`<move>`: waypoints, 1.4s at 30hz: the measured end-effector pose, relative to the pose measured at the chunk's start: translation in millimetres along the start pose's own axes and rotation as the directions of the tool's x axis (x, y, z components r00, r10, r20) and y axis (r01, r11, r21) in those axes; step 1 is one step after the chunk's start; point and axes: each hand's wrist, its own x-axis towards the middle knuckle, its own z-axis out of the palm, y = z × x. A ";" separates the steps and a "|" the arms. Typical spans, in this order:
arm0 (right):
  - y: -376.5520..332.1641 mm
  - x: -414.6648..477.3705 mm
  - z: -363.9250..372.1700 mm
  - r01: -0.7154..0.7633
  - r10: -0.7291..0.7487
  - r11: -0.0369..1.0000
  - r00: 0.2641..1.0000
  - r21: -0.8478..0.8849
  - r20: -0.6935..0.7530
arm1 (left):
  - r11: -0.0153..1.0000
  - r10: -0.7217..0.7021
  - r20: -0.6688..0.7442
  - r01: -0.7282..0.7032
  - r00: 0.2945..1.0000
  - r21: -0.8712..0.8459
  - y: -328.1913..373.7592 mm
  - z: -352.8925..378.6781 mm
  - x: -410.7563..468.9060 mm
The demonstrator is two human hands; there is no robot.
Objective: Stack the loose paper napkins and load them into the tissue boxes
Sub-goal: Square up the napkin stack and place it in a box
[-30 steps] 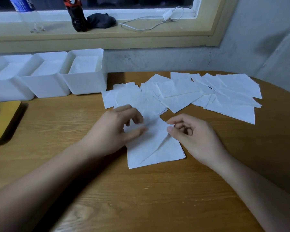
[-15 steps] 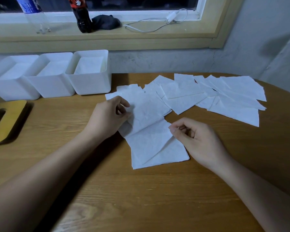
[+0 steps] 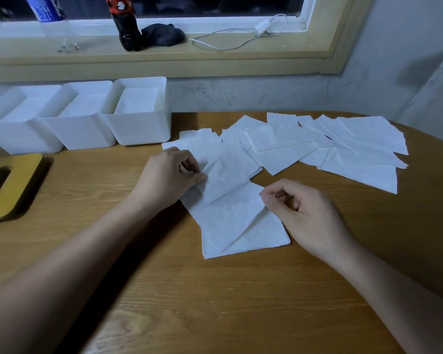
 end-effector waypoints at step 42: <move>-0.8 2.8 -2.8 0.021 -0.014 0.993 0.998 -0.113 0.062 | 0.980 0.184 0.032 -0.181 0.982 -0.086 40.6 -11.0 -40.5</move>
